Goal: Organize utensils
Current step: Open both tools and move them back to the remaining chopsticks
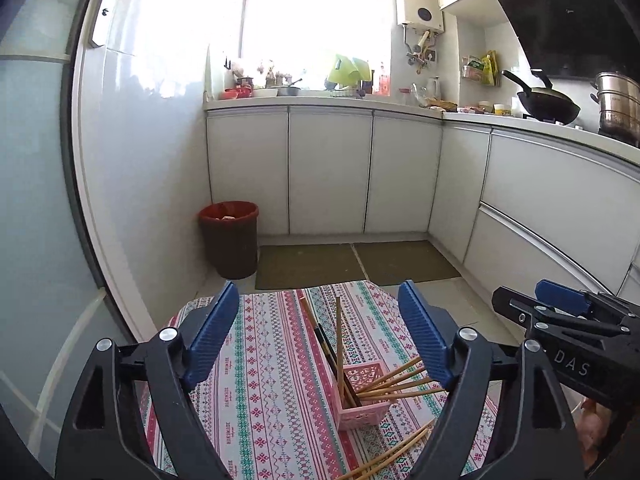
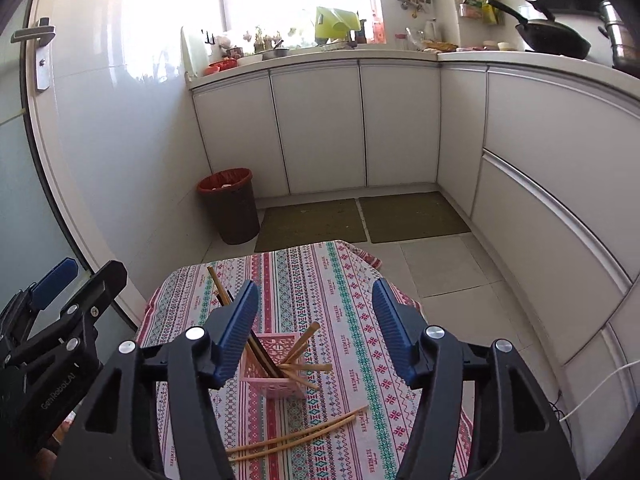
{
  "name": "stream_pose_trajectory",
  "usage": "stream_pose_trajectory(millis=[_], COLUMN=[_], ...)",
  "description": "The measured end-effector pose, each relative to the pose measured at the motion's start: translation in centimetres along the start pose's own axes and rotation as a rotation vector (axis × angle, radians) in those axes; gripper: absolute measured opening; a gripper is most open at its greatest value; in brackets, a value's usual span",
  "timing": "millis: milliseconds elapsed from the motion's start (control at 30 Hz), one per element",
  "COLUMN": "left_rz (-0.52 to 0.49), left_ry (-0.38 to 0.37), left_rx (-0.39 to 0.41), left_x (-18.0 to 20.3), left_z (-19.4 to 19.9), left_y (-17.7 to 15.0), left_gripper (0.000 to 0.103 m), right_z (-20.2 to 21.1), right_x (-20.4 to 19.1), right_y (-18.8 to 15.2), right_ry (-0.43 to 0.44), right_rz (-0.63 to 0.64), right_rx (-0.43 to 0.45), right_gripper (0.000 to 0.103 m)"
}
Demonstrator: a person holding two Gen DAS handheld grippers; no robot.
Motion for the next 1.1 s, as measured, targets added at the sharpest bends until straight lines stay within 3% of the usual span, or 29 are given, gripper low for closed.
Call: stream_pose_trajectory(millis=[167,333,667,800,933,1100], left_rz=[-0.010,-0.023,-0.019,-0.049,-0.110,-0.138], left_ry=[0.015,0.027,0.014,-0.019,-0.096,-0.332], left_rx=[0.010,-0.004,-0.070,-0.169,-0.335,-0.615], left_x=[0.2,0.6,0.6,1.1,2.4,5.6], left_z=[1.1,1.6,2.1,0.8,-1.7,-5.4], left_y=[-0.3,-1.0,-3.1,-5.2,-8.5,-14.8], left_gripper=[0.090,0.096,0.096,0.096,0.096,0.096], right_z=[1.5,2.9,4.7,4.9,3.8,1.0], right_x=[1.0,2.3,3.6,4.6,7.0,11.1], right_y=[-1.0,-1.8,-3.3,-5.6,-9.5,-14.8], right_ry=[-0.046,-0.087,-0.088,-0.084,-0.102,-0.140], right_rz=[-0.012,-0.029,-0.059,-0.069,-0.088,-0.159], right_rx=[0.024,0.055,0.042,0.001,-0.098,-0.244], right_gripper=[0.073,0.091,0.096,0.096,0.096,0.096])
Point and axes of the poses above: each gripper's, at about its wrist camera, not at the fingertips, and z roughly against the way its jaws point, x to its right, y to its top, the point moved 2 cm from there along -z, roughly the way its jaws point, and after that the axes turned 3 degrees about x, right-handed, at the moved point
